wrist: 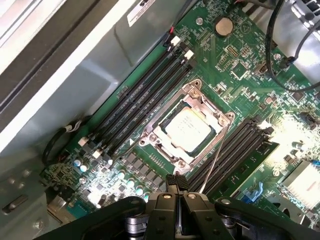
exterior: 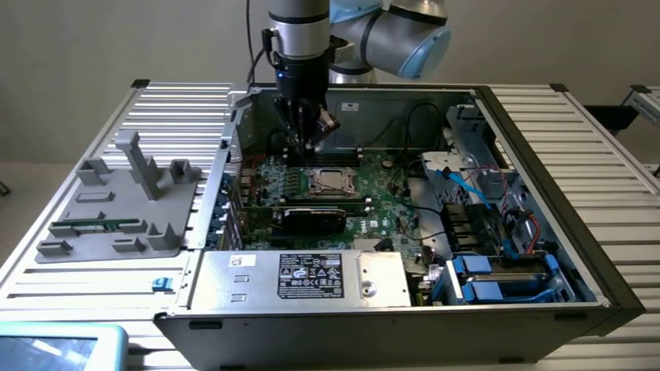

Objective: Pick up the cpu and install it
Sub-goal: 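Install the first cpu locking lever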

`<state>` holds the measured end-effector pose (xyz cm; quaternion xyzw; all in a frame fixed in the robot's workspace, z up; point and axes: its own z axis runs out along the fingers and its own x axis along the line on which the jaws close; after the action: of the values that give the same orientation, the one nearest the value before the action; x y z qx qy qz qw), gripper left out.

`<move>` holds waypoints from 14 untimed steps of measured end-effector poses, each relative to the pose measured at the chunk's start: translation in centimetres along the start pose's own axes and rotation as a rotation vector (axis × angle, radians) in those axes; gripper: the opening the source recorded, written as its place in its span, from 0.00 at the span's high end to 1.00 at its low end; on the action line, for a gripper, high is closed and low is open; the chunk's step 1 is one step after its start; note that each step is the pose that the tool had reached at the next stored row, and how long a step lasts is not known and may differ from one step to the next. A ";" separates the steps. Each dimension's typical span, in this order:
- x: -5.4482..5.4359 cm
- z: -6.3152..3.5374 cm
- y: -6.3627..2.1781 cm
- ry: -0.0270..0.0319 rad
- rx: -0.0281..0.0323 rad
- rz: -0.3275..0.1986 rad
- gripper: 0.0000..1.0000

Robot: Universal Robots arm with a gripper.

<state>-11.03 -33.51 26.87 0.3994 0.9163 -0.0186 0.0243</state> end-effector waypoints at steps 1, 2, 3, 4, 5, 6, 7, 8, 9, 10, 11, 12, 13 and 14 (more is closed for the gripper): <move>0.0 0.00 0.01 -0.0024 0.0014 -0.012 0.91; 0.0 -0.01 0.01 -0.0054 0.0032 -0.025 0.91; 0.1 -0.01 0.01 -0.0090 0.0057 -0.038 0.91; 0.1 -0.01 0.01 -0.0130 0.0084 -0.050 0.91; 0.1 -0.01 0.00 -0.0174 0.0117 -0.063 0.91; 0.1 -0.01 0.00 -0.0216 0.0149 -0.076 0.91; 0.1 -0.01 -0.01 -0.0261 0.0182 -0.088 0.91; 0.2 -0.01 -0.02 -0.0315 0.0223 -0.101 0.91; 0.2 -0.02 -0.04 -0.0371 0.0269 -0.114 0.91; 0.2 -0.02 -0.07 -0.0436 0.0323 -0.126 0.91; 0.3 -0.01 -0.08 -0.0496 0.0374 -0.136 0.91; 0.3 0.01 -0.08 -0.0539 0.0413 -0.141 0.91; 0.4 0.02 -0.11 -0.0598 0.0470 -0.147 0.91; 0.5 0.04 -0.11 -0.0648 0.0515 -0.154 0.91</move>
<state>-11.43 -33.24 26.80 0.3276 0.9422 -0.0569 0.0421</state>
